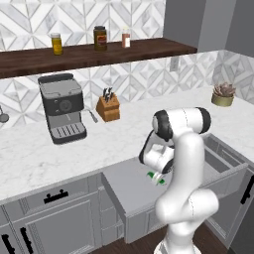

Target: Pick up the knife from the drawer and place it on the cutting board. Then place the meat from the plate to the cutting board.

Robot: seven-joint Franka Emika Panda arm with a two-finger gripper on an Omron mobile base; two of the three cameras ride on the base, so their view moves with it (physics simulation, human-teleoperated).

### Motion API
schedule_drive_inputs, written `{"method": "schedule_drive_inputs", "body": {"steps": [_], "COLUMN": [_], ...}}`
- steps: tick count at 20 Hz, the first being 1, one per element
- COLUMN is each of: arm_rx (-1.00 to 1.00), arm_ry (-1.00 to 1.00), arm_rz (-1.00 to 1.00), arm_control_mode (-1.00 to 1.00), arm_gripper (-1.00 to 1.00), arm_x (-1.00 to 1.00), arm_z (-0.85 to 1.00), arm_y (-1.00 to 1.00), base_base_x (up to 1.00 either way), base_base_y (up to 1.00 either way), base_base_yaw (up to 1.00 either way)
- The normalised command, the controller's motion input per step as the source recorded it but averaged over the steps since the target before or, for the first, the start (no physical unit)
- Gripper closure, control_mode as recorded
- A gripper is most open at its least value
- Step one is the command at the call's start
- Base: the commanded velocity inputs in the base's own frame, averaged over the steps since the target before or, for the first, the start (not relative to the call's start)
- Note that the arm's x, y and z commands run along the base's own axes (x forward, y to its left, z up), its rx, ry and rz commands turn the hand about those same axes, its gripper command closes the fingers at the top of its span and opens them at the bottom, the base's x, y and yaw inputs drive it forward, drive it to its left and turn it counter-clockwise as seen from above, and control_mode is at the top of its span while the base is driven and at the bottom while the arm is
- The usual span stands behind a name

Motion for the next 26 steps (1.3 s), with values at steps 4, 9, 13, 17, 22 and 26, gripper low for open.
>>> {"method": "schedule_drive_inputs", "body": {"steps": [4,9,13,17,22,26], "arm_rx": [0.01,0.00,-0.01,-0.12,-0.13,-0.10], "arm_ry": [0.04,0.01,0.00,0.00,0.00,0.00], "arm_rz": [0.00,0.01,0.00,0.00,0.07,0.21], "arm_control_mode": [-1.00,-1.00,-1.00,-1.00,-1.00,-1.00], "arm_gripper": [1.00,1.00,1.00,1.00,1.00,1.00], "arm_x": [0.05,0.00,-0.12,-0.29,-0.66,-0.35], "arm_z": [-0.69,-0.61,-0.48,-0.33,-0.22,0.00], "arm_y": [0.01,0.00,0.26,0.43,0.24,-0.09], "base_base_x": [0.00,0.00,0.00,0.00,0.00,0.00], "base_base_y": [0.00,0.00,0.00,0.00,0.00,0.00], "base_base_yaw": [0.00,0.00,0.00,0.00,0.00,0.00]}}
